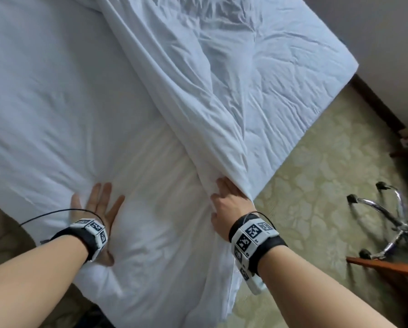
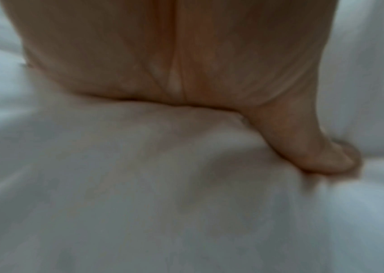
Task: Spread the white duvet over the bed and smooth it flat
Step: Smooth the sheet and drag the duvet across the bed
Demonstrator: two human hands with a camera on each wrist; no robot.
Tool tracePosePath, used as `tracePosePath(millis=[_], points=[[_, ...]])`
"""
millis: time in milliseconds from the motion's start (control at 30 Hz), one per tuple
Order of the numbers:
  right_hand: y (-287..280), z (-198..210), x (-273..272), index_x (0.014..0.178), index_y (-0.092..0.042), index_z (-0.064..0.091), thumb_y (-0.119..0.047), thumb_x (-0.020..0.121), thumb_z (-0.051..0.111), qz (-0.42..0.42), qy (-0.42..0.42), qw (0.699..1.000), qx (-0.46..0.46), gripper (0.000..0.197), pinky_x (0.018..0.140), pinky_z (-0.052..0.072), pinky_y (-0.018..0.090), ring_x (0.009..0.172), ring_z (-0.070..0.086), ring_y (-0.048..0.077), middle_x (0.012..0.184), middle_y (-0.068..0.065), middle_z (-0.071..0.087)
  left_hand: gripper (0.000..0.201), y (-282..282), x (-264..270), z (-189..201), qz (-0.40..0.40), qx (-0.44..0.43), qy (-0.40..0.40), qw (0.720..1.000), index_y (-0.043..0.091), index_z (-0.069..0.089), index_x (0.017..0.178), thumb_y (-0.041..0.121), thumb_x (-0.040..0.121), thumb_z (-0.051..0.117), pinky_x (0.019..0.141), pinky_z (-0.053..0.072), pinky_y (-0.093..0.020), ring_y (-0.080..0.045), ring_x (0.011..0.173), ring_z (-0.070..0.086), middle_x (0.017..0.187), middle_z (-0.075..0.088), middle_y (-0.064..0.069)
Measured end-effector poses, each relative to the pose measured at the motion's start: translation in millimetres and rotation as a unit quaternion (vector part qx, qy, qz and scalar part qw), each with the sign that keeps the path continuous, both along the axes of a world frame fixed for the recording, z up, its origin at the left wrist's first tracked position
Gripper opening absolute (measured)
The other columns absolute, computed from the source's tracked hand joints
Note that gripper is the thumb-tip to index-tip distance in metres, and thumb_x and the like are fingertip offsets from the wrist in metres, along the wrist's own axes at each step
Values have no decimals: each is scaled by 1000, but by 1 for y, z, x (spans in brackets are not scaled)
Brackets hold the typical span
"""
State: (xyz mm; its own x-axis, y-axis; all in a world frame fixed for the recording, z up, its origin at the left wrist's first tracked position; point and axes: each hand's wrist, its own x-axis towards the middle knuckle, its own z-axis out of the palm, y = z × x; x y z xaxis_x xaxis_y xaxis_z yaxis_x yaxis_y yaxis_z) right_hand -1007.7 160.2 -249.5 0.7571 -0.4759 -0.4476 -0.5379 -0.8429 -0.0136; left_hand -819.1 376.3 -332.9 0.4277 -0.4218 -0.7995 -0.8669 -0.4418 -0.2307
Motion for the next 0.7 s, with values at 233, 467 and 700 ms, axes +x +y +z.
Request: tracePosePath(millis=[233, 467, 700], points=[[-33, -35, 4, 114, -15, 56, -27, 77, 54, 67, 10, 994, 87, 39, 103, 41, 35, 133, 36, 28, 145, 1, 31, 156, -10, -8, 5, 17, 49, -55, 997, 20, -41, 135, 86, 37, 62, 109, -3, -66, -39, 139, -31, 145, -44, -19], [-45, -44, -13, 113, -12, 51, -31, 83, 57, 123, -27, 984, 128, 36, 91, 42, 34, 121, 44, 31, 141, 9, 34, 83, -39, -58, 19, 311, -32, -132, 941, 25, -17, 150, 39, 93, 43, 115, 19, -56, -43, 145, -3, 157, -17, -18], [-64, 4, 17, 105, -9, 59, -17, 92, 44, 276, 15, 948, 157, 21, 73, 39, 28, 104, 56, 32, 107, 11, 63, 84, -102, -148, 5, 516, -122, -41, 847, 21, 4, 146, 53, 76, 37, 111, 16, -62, -46, 139, -2, 150, -6, -21]])
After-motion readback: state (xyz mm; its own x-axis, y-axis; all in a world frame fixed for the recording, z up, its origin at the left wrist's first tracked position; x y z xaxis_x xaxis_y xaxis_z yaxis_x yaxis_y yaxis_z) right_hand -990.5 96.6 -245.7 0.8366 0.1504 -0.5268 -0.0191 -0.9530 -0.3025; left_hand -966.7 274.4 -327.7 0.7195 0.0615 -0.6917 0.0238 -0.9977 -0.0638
